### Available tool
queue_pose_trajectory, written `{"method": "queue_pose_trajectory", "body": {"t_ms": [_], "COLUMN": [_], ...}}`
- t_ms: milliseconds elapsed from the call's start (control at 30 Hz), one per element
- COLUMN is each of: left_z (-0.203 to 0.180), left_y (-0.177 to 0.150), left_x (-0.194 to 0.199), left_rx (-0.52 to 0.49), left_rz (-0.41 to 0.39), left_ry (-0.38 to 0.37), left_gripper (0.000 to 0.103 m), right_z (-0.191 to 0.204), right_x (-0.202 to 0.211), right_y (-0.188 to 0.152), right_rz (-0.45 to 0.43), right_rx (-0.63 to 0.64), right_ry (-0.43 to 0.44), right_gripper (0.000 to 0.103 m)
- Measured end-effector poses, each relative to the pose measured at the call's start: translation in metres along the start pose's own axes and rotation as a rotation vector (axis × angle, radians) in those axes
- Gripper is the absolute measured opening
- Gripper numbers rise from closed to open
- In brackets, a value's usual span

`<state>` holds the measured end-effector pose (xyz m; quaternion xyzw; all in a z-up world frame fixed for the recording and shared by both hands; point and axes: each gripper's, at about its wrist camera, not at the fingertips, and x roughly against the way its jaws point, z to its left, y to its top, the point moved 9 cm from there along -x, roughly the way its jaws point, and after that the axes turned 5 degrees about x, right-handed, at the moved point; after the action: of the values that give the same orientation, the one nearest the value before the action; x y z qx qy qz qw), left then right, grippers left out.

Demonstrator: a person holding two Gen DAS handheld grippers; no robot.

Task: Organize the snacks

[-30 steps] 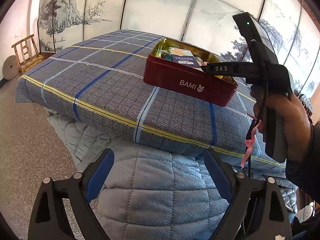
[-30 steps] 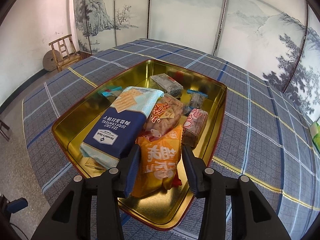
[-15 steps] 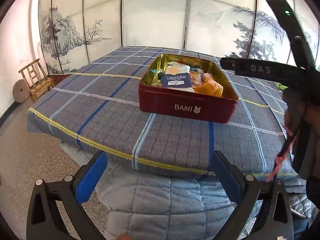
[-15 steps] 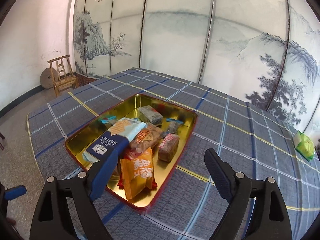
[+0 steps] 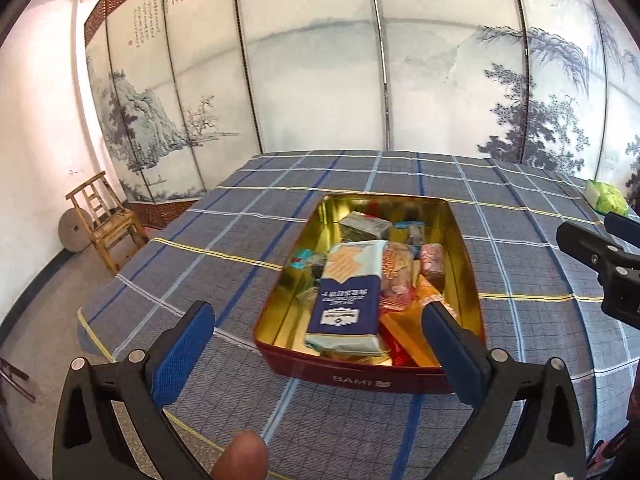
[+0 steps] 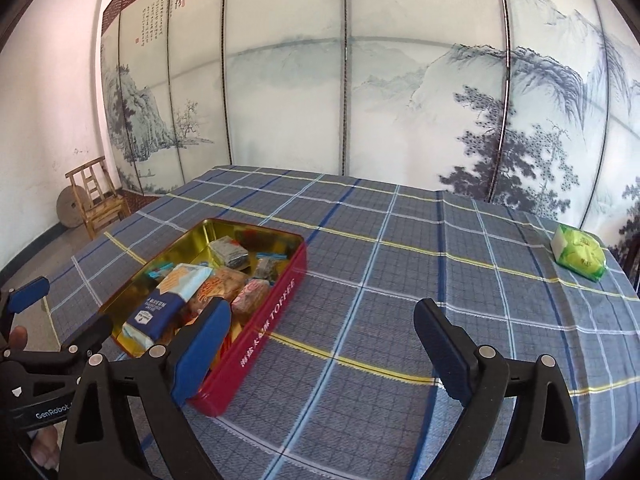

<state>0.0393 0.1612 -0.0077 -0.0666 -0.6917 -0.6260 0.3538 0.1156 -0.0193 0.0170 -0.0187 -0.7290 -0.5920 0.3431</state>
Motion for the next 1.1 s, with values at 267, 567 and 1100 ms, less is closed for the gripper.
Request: {"method": "queue_pose_trajectory", "body": {"t_ms": [267, 567, 1100], "left_z": [-0.026, -0.03, -0.029], "left_y": [-0.011, -0.008, -0.004], "left_x": [-0.019, -0.025, -0.019], "left_rx": [0.029, 0.03, 0.064], "left_rz": [0.092, 0.099, 0.054], "left_ry": [-0.07, -0.071, -0.084], "left_gripper": [0.102, 0.102, 0.103], "right_z": [-0.015, -0.015, -0.016], "right_x": [-0.004, -0.009, -0.011], "right_y": [-0.009, -0.013, -0.018], "right_rz": [0.015, 0.026, 0.034], "right_rx": [-0.043, -0.046, -0.05], "right_ry": [0.02, 0.028, 0.036], "right_gripper": [0.094, 0.094, 0.094]}}
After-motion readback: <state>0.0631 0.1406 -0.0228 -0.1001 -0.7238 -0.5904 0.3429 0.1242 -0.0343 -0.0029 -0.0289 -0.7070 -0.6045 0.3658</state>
